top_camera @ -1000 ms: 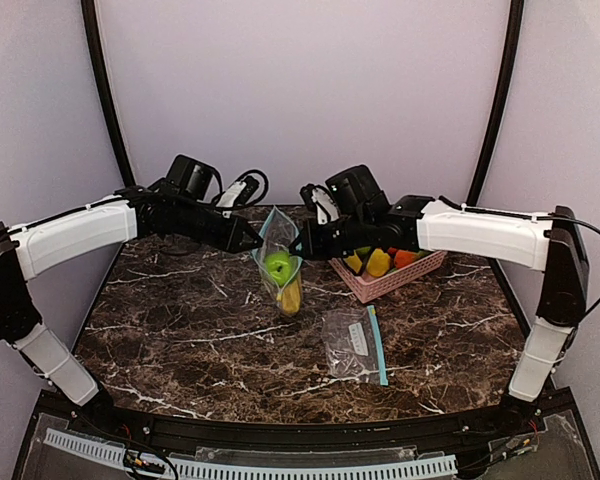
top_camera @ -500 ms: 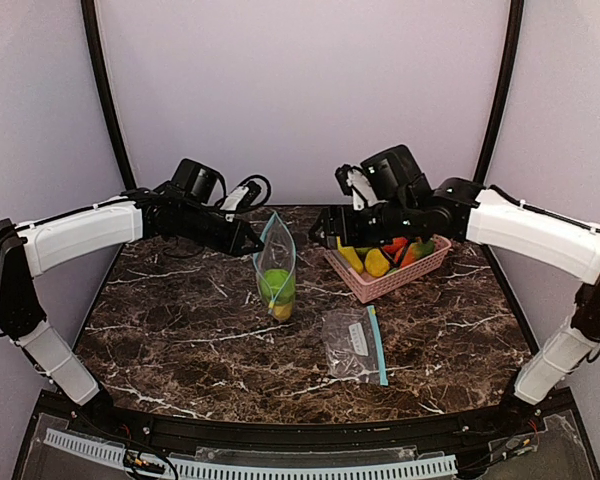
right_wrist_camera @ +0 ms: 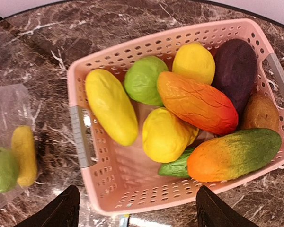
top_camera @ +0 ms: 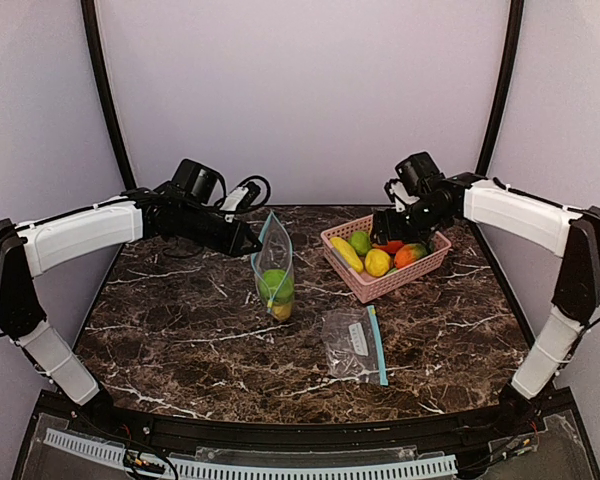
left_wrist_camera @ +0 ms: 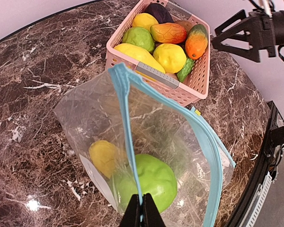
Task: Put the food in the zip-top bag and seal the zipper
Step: Pick up the fake fruit from the bin.
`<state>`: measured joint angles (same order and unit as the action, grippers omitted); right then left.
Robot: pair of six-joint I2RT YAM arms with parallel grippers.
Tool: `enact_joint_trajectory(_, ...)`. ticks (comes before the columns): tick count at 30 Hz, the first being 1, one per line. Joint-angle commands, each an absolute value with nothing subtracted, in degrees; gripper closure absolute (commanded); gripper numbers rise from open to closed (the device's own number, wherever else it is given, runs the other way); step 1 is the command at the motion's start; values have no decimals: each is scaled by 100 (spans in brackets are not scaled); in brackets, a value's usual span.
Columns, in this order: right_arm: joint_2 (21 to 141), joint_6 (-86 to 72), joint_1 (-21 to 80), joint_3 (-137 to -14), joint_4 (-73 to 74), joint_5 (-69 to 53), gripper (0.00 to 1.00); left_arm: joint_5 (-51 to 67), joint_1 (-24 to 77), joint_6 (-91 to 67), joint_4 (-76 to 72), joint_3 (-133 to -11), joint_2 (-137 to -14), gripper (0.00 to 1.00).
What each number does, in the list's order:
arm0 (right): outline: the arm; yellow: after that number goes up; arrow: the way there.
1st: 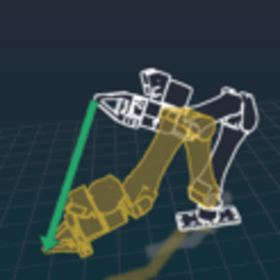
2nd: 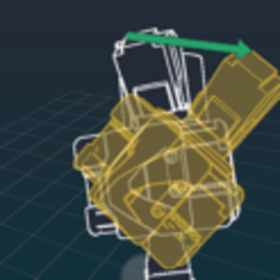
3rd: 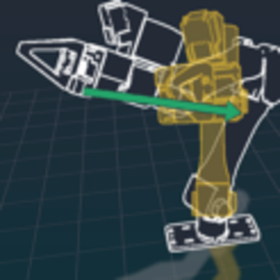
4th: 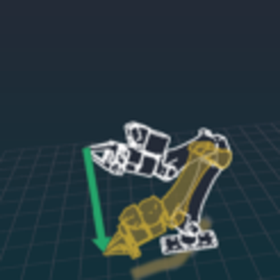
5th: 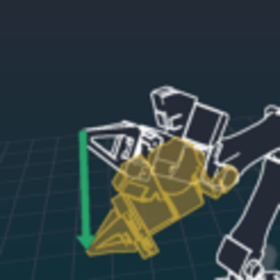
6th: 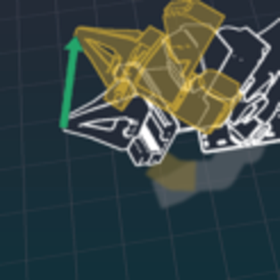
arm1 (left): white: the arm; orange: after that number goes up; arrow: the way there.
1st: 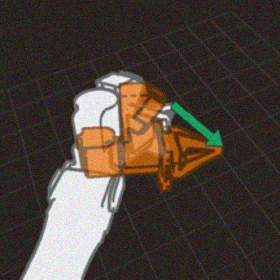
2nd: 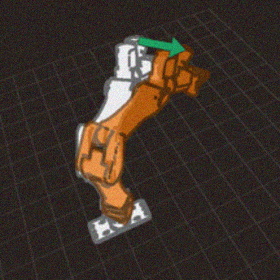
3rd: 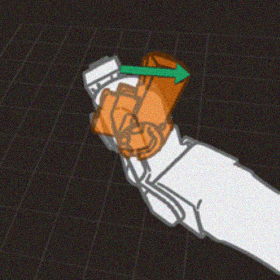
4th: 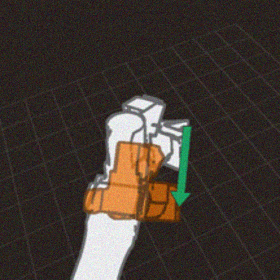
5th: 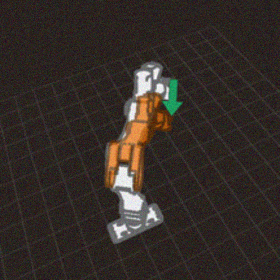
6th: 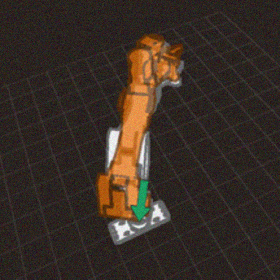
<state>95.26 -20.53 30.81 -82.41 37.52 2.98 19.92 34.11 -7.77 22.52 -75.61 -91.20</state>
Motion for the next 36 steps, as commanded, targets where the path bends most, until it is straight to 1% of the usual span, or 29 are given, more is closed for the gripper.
enact_joint_trajectory(1, 10120, -1518, 2774, -8560, 3858, 102, 21, 1898, 3384, -648, 2417, -7646, -9080, 99)
enact_joint_trajectory(7, 10858, -1275, 2647, -9162, 4076, -151, 29, 1936, 3383, -653, 2424, -7654, -9079, 99)
enact_joint_trajectory(9, 11058, -1238, 2644, -9305, 4131, -99, 31, 1948, 3384, -651, 2417, -7655, -9079, 99)
enact_joint_trajectory(25, 11900, -976, 2645, -9503, 4267, 472, 30, 1983, 3384, -676, 2414, -7647, -9095, 99)
enact_joint_trajectory(28, 11996, -998, 2643, -9501, 4251, 469, 32, 1978, 3384, -673, 2409, -7646, -9104, 99)
enact_joint_trajectory(30, 12022, -1028, 2645, -9480, 4205, 443, 35, 1970, 3384, -671, 2416, -7646, -9105, 99)
enact_joint_trajectory(36, 11815, -1145, 2645, -9318, 4031, 367, 53, 1935, 3384, -652, 2428, -7646, -9105, 99)
